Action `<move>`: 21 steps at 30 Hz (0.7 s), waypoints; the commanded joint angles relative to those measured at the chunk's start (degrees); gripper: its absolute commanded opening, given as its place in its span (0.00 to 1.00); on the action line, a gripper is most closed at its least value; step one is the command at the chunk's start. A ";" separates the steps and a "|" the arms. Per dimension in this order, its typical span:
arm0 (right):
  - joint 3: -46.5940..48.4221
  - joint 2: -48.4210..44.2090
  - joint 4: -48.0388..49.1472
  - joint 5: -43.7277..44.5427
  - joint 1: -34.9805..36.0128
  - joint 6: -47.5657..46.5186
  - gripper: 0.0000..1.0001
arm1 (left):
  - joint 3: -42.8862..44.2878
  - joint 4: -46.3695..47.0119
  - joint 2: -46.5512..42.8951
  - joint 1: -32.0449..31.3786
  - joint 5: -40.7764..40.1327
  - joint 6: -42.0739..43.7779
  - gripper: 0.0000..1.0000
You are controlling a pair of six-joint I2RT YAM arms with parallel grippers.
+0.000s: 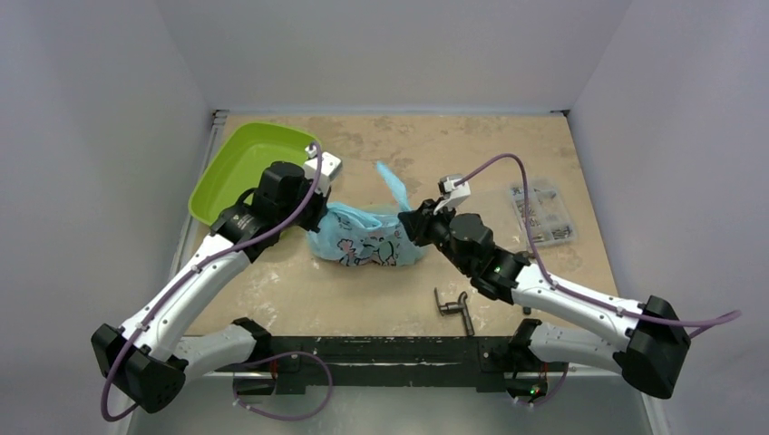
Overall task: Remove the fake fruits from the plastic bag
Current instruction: Untie the plastic bag at the center of the board.
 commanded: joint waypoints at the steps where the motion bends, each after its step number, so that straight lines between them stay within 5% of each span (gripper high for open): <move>1: 1.87 -1.13 -2.73 5.13 -0.13 0.99 0.18 | -1.01 3.77 -3.03 0.17 -1.99 -0.75 0.00; 4: 5.23 0.58 -2.77 -1.85 0.00 -9.84 0.29 | -1.13 4.05 -3.31 0.17 -1.09 -0.75 0.00; 10: 13.06 6.07 -7.43 -1.03 1.09 -15.69 0.73 | -1.20 4.08 -3.23 0.18 -0.28 -0.82 0.00; 15: 19.74 12.34 -10.01 1.15 1.10 -15.66 0.77 | -1.52 4.34 -3.22 0.18 0.00 -0.66 0.00; 21: 26.23 16.24 -13.23 0.83 1.10 -12.69 0.62 | -1.91 4.70 -3.67 0.12 0.10 -0.72 0.00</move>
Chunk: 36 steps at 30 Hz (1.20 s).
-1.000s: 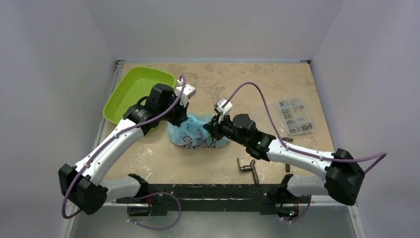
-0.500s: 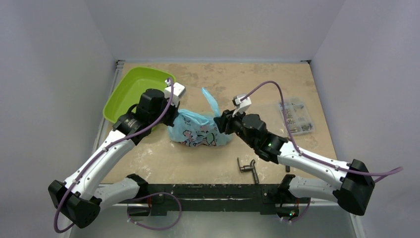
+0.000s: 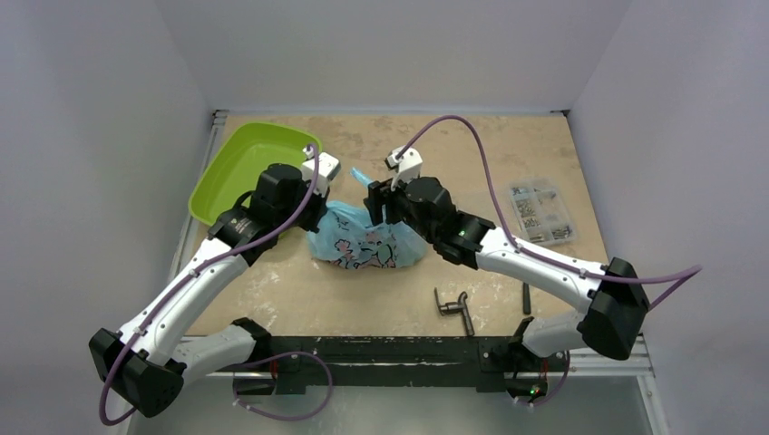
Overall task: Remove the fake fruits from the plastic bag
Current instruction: Untie the plastic bag at the center of the board.
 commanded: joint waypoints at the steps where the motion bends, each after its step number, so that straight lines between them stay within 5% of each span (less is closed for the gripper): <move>1: 4.90 -0.03 -2.13 1.13 0.07 2.21 0.52 | -0.37 2.57 -1.49 0.17 0.40 -0.82 0.00; 4: 4.96 -1.90 -2.65 4.04 0.05 4.26 0.04 | -1.18 3.72 -2.83 0.19 0.40 -1.41 0.00; 5: 4.96 -2.77 -2.87 5.23 0.05 4.50 0.00 | -1.45 4.17 -3.50 0.18 0.40 -1.68 0.00; 11: 5.18 -6.73 -3.13 10.95 -2.07 5.22 0.00 | -3.02 8.14 -11.47 1.89 -2.20 -12.03 0.00; 16: 10.95 -4.59 -6.26 2.95 -11.95 7.18 0.00 | 4.40 6.29 -13.43 7.88 -0.16 -24.40 0.00; 21: 18.73 -3.05 -8.34 0.19 -12.84 3.85 0.00 | 12.21 2.56 -7.95 9.87 6.24 -26.69 0.00; 25: 16.02 -5.18 -8.87 -5.38 -12.79 3.57 0.00 | 9.63 -0.16 -8.68 9.87 8.64 -25.17 0.00; 29: 9.70 -7.08 -9.59 -11.74 -12.79 3.74 0.00 | 3.37 -4.79 -13.39 9.89 12.79 -23.91 0.56; 34: 3.93 -9.54 -10.13 -17.45 -12.79 4.69 0.03 | 3.73 -12.10 -15.60 9.43 28.20 -19.25 0.86; 36: 3.01 -10.25 -10.46 -17.35 -12.78 4.69 0.03 | 6.49 -16.30 -14.82 5.13 25.46 -17.48 0.89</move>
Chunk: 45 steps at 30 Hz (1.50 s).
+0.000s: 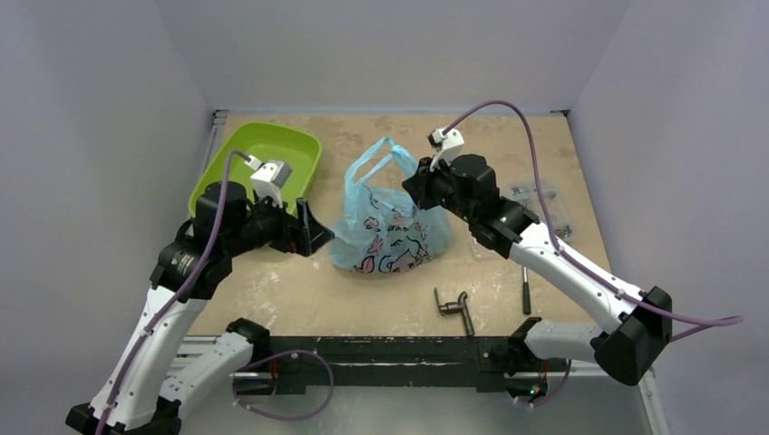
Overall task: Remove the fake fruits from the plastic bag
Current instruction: Untie the plastic bag at the center of the board, then adjust the plastic bag at the center of the board.
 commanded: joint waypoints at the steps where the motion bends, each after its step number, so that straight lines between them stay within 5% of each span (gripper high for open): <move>1: -1.43 -3.07 0.65 -4.13 -0.04 -0.06 0.03 | 5.63 -8.27 0.58 -7.28 2.15 5.43 0.90; 6: -0.89 -3.06 0.19 -4.06 0.03 -0.15 0.03 | 10.87 -8.30 5.26 -19.41 -18.97 5.51 0.93; 13: -1.51 -4.78 1.37 -4.29 0.02 0.42 0.04 | 13.26 5.17 13.46 -28.26 -41.30 14.13 0.94; 19: -2.63 -6.28 2.18 -4.21 0.01 1.32 0.04 | 21.34 10.77 27.48 -27.98 -49.63 21.45 1.00; 30: -5.33 -8.82 4.29 -5.57 -0.01 2.17 0.05 | 34.18 7.29 43.45 -21.77 -47.27 15.20 0.97; 32: -5.71 -8.90 4.55 -5.53 0.02 3.03 0.05 | 34.17 7.68 43.82 -20.58 -43.18 14.74 0.83; 38: -0.20 -4.45 0.13 7.64 -0.87 7.86 0.12 | 35.53 8.91 41.71 -13.31 -28.34 10.99 0.01; 45: 19.66 9.96 -3.88 8.23 -6.93 6.77 0.10 | 50.83 7.64 45.97 4.13 3.51 -2.68 0.00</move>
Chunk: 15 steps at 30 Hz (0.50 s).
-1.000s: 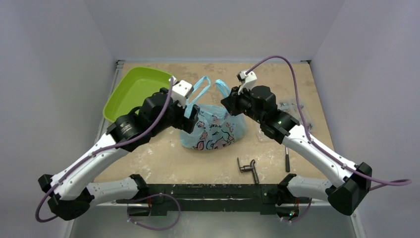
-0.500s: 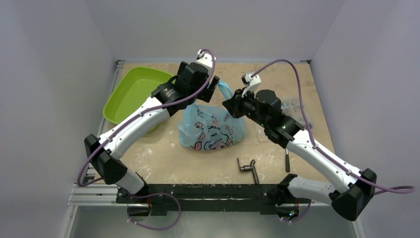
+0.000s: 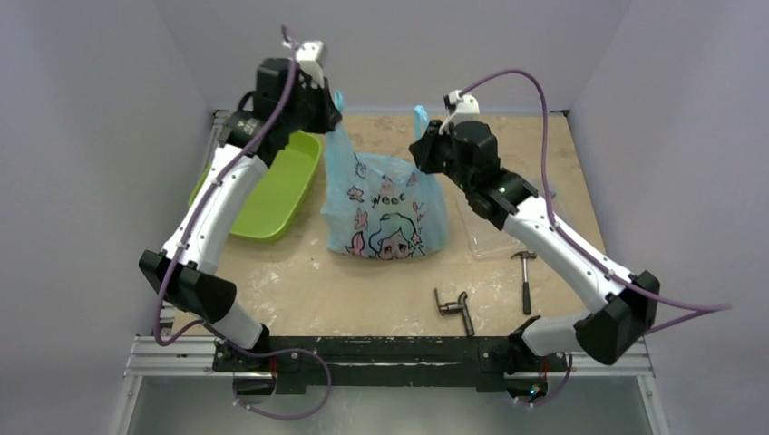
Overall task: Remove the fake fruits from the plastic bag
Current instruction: Adjust the plastic bag at the center of the board.
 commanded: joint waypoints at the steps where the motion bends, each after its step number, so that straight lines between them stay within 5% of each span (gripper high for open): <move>1: 15.69 7.65 -2.62 1.91 -4.52 -0.28 0.09 | 13.82 1.75 1.34 9.51 25.86 -12.21 0.00; 4: 25.56 12.19 -6.66 -1.20 -6.69 -1.89 0.09 | 17.58 -0.09 0.20 11.95 33.62 -14.85 0.00; 7: 29.45 13.30 -9.50 -2.15 -6.76 -3.27 0.12 | 10.83 -0.82 -5.79 11.93 39.86 -14.16 0.00; 13: 11.51 6.20 -5.94 -6.46 -6.70 -3.28 0.68 | -25.22 9.17 -28.58 11.40 44.35 -19.45 0.00; 15: 5.81 4.45 -6.43 -8.60 -6.60 -3.19 0.80 | -35.95 12.56 -35.23 10.69 45.59 -21.88 0.00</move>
